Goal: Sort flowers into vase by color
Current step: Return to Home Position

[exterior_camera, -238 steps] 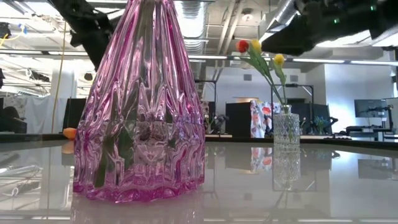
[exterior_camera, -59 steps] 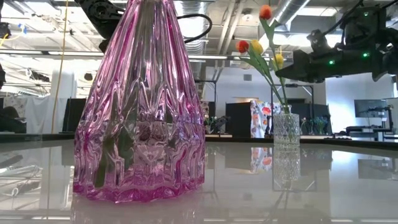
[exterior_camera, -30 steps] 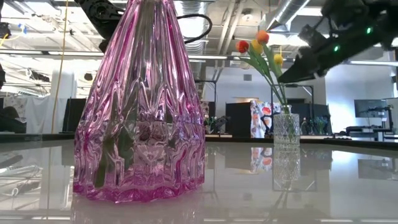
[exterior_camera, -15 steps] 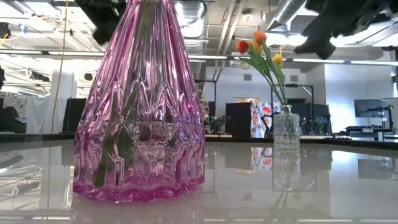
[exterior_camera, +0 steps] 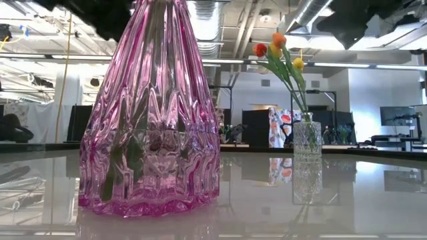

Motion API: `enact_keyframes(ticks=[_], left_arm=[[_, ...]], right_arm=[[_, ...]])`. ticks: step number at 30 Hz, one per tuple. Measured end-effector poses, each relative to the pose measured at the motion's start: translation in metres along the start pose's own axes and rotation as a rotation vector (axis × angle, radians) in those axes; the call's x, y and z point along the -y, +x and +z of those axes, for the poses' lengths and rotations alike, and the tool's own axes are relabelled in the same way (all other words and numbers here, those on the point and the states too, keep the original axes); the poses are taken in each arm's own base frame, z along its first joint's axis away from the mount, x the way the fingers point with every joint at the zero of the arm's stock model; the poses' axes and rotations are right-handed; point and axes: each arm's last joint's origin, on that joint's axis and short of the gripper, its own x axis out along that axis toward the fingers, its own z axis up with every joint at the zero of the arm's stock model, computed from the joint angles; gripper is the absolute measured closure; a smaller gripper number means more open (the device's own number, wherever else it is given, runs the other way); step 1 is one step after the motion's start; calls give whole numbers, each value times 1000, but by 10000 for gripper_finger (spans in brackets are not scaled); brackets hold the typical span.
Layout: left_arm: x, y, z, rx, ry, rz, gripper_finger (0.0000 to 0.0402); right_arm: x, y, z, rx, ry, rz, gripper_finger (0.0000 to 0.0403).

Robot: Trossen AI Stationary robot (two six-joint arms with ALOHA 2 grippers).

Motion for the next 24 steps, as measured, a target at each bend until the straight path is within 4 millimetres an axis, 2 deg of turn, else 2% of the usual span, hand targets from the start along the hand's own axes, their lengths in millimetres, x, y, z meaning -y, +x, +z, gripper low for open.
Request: enact_keyframes(ticks=[5, 11, 14, 19, 24], left_arm=[[11, -19, -26, 134, -7, -50, 322], [9, -37, -59, 252, 10, -67, 322], [3, -46, -71, 284, 4, -32, 322], [-5, -61, -91, 340, -17, -5, 322], [-11, -70, -110, 390, -98, 9, 322]], right_arm=[[-10, 22, -6, 21, -82, -62, 249], [-4, 49, -13, 3, -110, -161, 345], [8, 58, -13, -12, -96, -218, 386], [40, 66, -8, 5, -75, -214, 375], [83, 63, -15, 101, -23, -138, 387]])
